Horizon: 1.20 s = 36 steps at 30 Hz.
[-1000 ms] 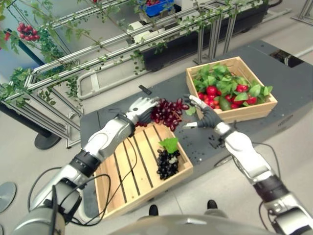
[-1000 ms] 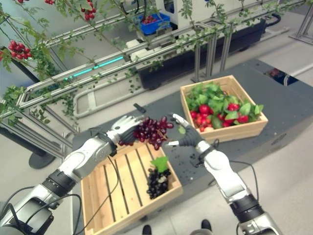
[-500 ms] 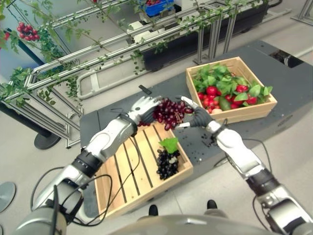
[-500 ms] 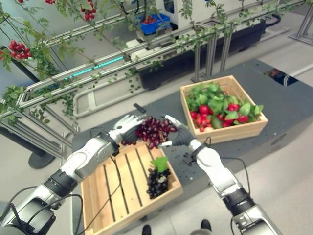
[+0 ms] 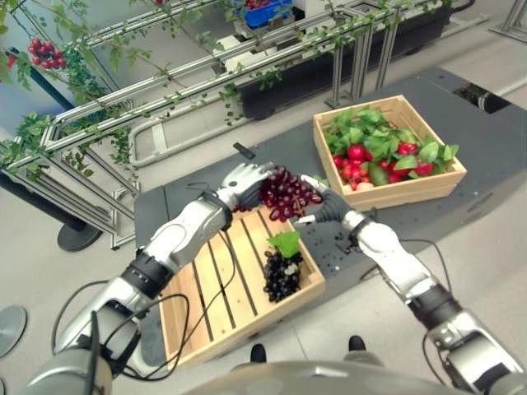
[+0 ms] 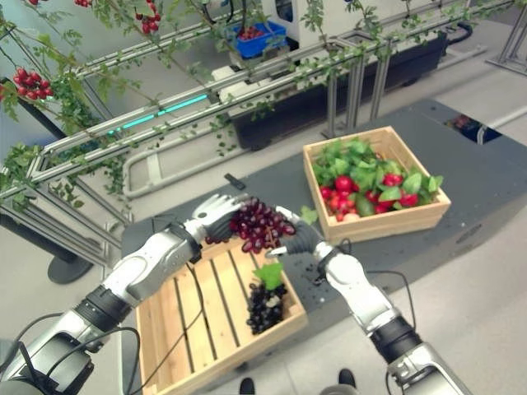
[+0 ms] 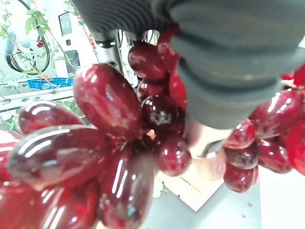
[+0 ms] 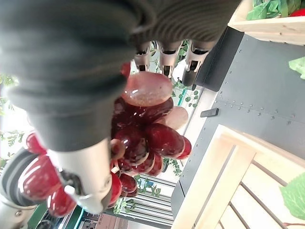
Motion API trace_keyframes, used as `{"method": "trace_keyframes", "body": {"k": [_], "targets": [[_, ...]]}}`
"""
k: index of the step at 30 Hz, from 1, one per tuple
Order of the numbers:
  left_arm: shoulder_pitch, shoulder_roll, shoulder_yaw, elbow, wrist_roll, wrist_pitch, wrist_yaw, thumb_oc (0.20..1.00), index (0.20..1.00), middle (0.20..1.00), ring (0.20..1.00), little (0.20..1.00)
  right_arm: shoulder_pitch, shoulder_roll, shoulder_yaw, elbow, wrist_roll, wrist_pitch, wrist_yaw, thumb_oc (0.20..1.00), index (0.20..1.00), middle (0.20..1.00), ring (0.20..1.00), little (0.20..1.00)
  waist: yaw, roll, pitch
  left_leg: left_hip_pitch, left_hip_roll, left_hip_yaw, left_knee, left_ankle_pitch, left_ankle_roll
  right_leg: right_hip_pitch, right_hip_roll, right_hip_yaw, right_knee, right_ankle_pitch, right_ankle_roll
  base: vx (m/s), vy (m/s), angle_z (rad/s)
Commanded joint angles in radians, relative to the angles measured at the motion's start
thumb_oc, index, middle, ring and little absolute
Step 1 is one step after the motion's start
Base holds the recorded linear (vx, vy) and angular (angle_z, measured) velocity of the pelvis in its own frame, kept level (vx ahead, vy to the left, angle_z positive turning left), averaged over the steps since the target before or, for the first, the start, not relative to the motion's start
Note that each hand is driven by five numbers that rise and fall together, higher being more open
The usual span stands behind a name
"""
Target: Pick up the fruits from the basket on one side to the basket on the other side
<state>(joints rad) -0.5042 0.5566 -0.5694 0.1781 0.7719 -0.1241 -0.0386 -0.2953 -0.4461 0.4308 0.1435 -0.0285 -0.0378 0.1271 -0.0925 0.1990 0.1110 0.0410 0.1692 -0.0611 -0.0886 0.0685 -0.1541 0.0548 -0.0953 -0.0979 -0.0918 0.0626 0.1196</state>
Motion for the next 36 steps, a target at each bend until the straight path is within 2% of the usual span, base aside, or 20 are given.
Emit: {"method": "trace_keyframes", "body": {"k": [1,14,23,28,34,36], "targets": [[-0.127,-0.022,0.034,0.009,-0.039,-0.010,0.054,0.200,0.200,0.200,0.200,0.200,-0.070,0.049,0.050,0.017,-0.022,-0.038,-0.005,1.000,1.000,1.000,1.000,1.000,0.009,-0.057,-0.051,-0.053,-0.052,0.008,0.082,-0.057,0.045,0.002,0.050,0.004,0.121,-0.194,-0.048,0.00,0.000,0.00],[-0.129,-0.019,0.032,-0.014,-0.041,-0.010,0.091,0.200,0.200,0.200,0.200,0.200,-0.117,0.100,0.091,0.038,0.050,-0.056,-0.042,1.000,1.000,1.000,1.000,1.000,0.019,-0.048,-0.051,-0.058,-0.054,0.007,0.084,-0.052,0.046,-0.003,0.051,0.002,0.122,-0.189,-0.049,0.00,0.000,0.00],[-0.114,-0.002,0.030,0.009,-0.004,-0.011,0.112,0.200,0.200,0.200,0.200,0.200,-0.105,0.089,0.073,-0.031,0.134,-0.075,-0.039,1.000,1.000,1.000,1.000,1.000,0.018,-0.053,-0.049,-0.057,-0.055,0.008,0.084,-0.054,0.045,-0.001,0.050,0.002,0.123,-0.190,-0.047,0.00,-0.001,0.00],[-0.157,-0.028,0.010,0.016,-0.015,-0.006,0.105,0.200,0.200,0.200,0.200,0.200,-0.119,0.088,0.093,-0.031,0.130,-0.065,-0.030,1.000,1.000,1.000,1.000,1.000,0.015,-0.057,-0.048,-0.054,-0.054,0.011,0.084,-0.054,0.045,0.001,0.051,0.003,0.123,-0.190,-0.048,0.01,-0.003,0.00],[-0.164,-0.024,0.013,-0.026,-0.007,-0.006,0.116,0.200,0.200,0.200,0.200,0.200,-0.148,0.123,0.122,0.003,0.153,-0.070,-0.044,1.000,1.000,1.000,1.000,1.000,0.020,-0.057,-0.052,-0.055,-0.054,0.009,0.083,-0.054,0.046,0.000,0.051,0.003,0.121,-0.190,-0.048,0.00,0.000,0.00],[-0.166,-0.026,0.012,-0.025,-0.011,-0.006,0.123,0.200,0.200,0.200,0.200,0.200,-0.145,0.145,0.129,0.008,0.215,-0.082,-0.048,1.000,1.000,1.000,1.000,1.000,0.020,-0.055,-0.052,-0.054,-0.052,0.010,0.083,-0.054,0.045,-0.001,0.050,0.003,0.122,-0.190,-0.048,0.00,0.000,0.00]]}}
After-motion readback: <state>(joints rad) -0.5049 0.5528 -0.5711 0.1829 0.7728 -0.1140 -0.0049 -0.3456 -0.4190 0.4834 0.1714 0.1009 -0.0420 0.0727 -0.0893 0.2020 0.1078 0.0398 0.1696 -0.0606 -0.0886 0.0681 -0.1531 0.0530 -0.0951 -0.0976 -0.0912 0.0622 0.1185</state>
